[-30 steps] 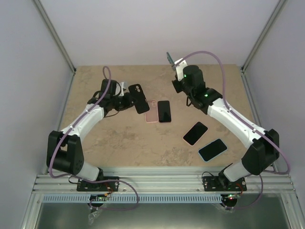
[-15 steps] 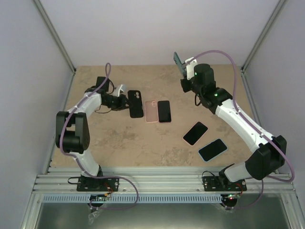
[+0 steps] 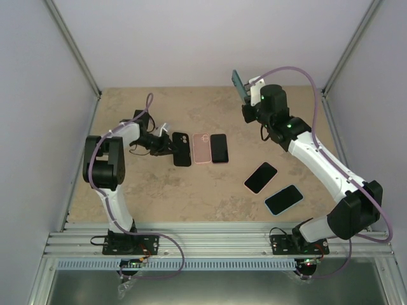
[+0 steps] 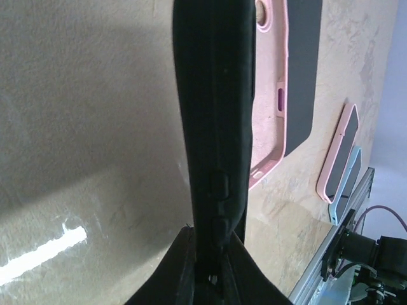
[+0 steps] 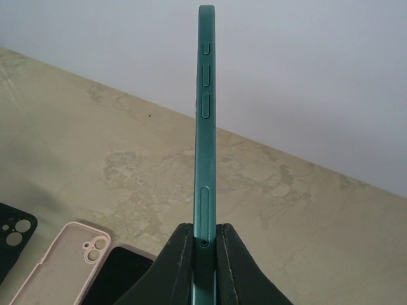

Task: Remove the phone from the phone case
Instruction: Place the phone case at the center of the board.

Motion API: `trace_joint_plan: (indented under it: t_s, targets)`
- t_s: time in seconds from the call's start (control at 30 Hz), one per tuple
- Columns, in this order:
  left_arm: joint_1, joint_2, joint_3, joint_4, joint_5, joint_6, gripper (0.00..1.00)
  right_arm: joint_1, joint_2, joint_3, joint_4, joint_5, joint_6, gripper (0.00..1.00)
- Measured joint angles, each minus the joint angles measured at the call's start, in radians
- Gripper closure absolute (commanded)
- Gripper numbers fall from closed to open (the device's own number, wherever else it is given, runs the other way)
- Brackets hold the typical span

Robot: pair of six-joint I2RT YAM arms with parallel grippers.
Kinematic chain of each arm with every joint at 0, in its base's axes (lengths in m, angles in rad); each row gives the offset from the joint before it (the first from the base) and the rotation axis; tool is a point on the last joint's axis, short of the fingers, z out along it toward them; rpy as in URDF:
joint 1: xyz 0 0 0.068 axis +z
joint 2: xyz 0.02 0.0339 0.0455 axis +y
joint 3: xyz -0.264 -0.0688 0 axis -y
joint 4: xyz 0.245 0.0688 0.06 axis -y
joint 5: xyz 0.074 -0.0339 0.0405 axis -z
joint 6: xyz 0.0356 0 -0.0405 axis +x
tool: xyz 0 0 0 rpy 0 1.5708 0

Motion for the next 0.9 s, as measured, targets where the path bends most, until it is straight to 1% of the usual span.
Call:
trace_joint_plan:
  t_s: [0.4,0.47,0.57,0.63,0.73,0.8,0.83,0.9]
  targets:
    - [0.000,0.123,0.076,-0.037,0.029,0.014,1.00,-0.012,0.002,-0.024,-0.002,-0.010,0.007,1.00]
    - [0.000,0.138,0.086,-0.042,0.028,0.014,0.94,-0.013,0.002,-0.026,-0.002,-0.011,0.008,1.00]
    - [0.000,0.145,0.096,-0.048,0.027,0.013,0.89,-0.014,0.002,-0.026,-0.002,-0.013,0.010,0.99]
    - [0.000,0.146,0.102,-0.048,0.027,0.014,0.83,-0.015,0.002,-0.026,-0.002,-0.016,0.013,0.99]
    - [0.000,0.148,0.114,-0.050,0.023,0.011,0.70,-0.016,0.002,-0.026,-0.002,-0.027,0.017,1.00]
    - [-0.001,0.150,0.120,-0.050,0.014,0.008,0.59,-0.016,0.003,-0.026,-0.002,-0.033,0.019,0.99]
    - [-0.002,0.150,0.121,-0.049,0.008,0.003,0.55,-0.016,0.003,-0.026,-0.002,-0.036,0.020,0.99]
    - [-0.004,0.150,0.121,-0.046,-0.011,-0.008,0.44,-0.016,0.004,-0.026,-0.002,-0.037,0.021,1.00]
